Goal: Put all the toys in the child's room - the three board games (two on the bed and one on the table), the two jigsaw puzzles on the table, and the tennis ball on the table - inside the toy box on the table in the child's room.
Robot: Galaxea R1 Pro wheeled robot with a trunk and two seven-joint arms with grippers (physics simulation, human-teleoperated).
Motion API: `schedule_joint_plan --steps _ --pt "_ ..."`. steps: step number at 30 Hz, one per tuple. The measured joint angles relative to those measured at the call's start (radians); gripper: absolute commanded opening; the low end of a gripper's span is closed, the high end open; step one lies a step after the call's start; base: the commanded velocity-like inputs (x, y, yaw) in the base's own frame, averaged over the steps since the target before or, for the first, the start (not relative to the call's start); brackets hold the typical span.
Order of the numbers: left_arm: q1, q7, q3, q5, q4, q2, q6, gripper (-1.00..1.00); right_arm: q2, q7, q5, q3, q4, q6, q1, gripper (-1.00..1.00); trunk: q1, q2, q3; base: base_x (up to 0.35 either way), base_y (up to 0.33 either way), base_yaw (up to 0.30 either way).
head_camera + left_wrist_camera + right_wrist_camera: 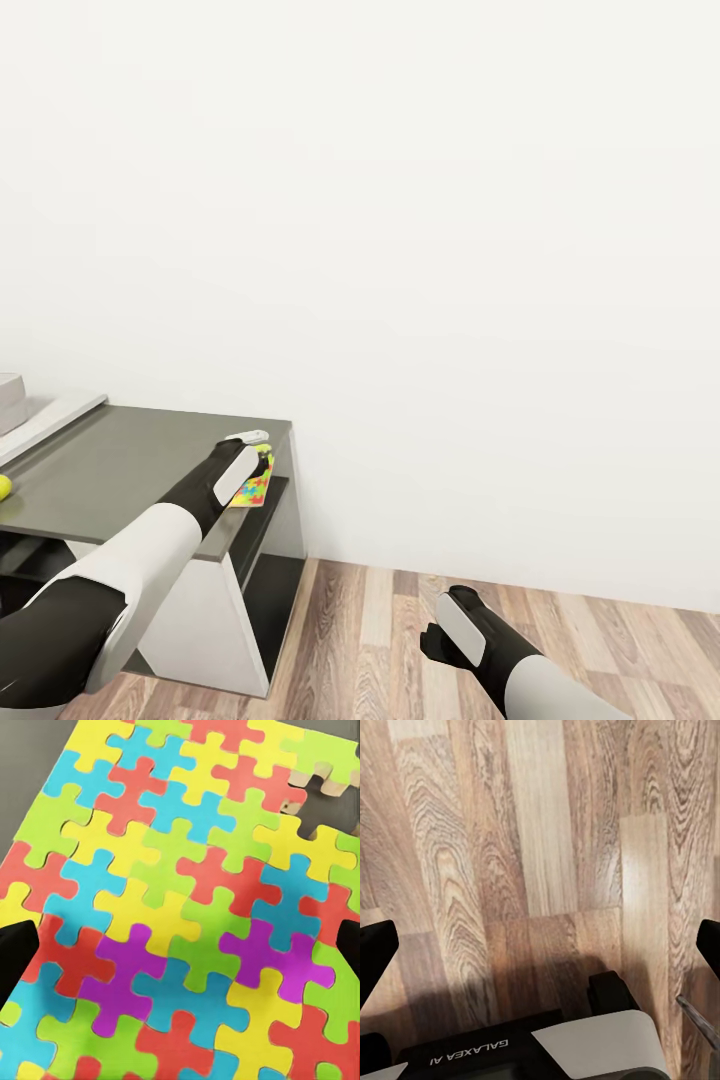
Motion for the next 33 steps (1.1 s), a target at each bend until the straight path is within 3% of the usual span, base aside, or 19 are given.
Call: schedule_joint_plan --steps 33 --pt "0.001 -0.003 0.003 0.011 -0.001 0.0 -0.001 1.0 0.0 0.0 0.0 0.0 0.0 0.0 0.0 1.0 0.0 0.0 0.0 -0.022 -0.012 0.0"
